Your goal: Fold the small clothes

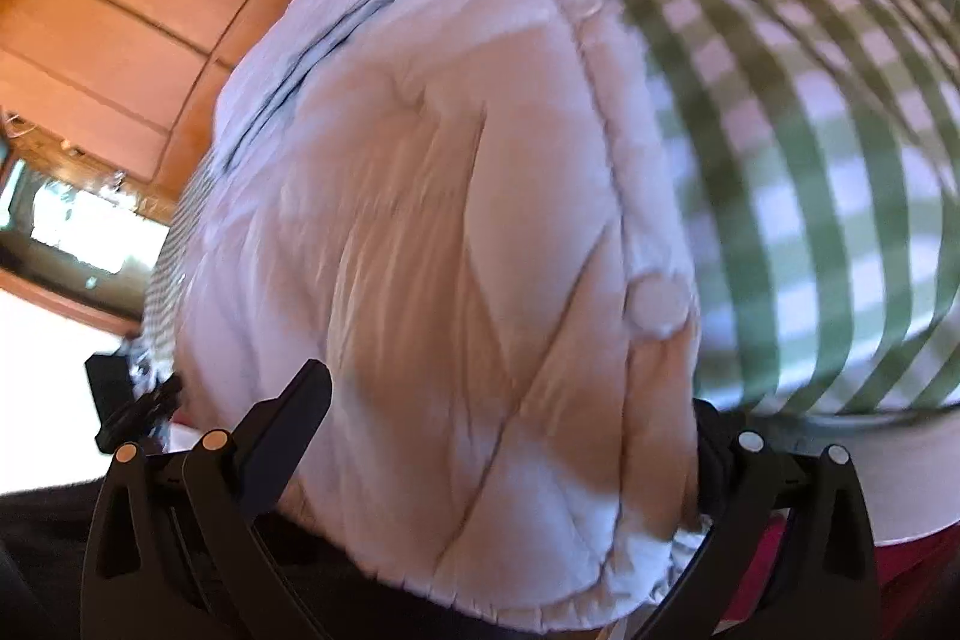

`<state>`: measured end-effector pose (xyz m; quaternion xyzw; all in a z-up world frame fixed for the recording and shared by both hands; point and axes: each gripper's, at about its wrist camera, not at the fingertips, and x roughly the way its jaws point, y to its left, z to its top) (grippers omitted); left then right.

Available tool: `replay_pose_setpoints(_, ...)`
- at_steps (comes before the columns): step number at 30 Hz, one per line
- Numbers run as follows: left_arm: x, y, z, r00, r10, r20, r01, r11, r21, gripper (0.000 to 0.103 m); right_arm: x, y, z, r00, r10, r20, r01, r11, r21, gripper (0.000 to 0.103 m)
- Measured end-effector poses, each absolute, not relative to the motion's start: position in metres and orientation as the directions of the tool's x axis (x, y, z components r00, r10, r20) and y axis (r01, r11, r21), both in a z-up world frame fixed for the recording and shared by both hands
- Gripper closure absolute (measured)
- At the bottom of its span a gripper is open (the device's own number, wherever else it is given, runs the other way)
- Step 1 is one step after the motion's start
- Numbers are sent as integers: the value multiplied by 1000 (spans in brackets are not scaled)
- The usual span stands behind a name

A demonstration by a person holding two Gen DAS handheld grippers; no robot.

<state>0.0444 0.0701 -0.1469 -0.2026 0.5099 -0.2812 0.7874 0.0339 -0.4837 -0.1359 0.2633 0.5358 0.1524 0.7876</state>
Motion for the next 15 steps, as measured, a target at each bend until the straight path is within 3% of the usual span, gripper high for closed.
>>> replay_pose_setpoints(7,42,67,-152,261,-668,-697,245,744,-621,46,26,-501,-155,366,589,-720,73,753,654,21)
replay_pose_setpoints(12,42,58,-169,209,-640,-740,234,767,-597,46,38,-494,-161,320,602,-732,35,764,644,22)
replay_pose_setpoints(14,45,58,-172,205,-647,-734,239,761,-604,53,44,-484,-163,303,585,-752,14,786,618,38)
replay_pose_setpoints(15,45,58,-172,205,-648,-734,243,760,-603,64,47,-481,-162,299,572,-764,10,799,602,41)
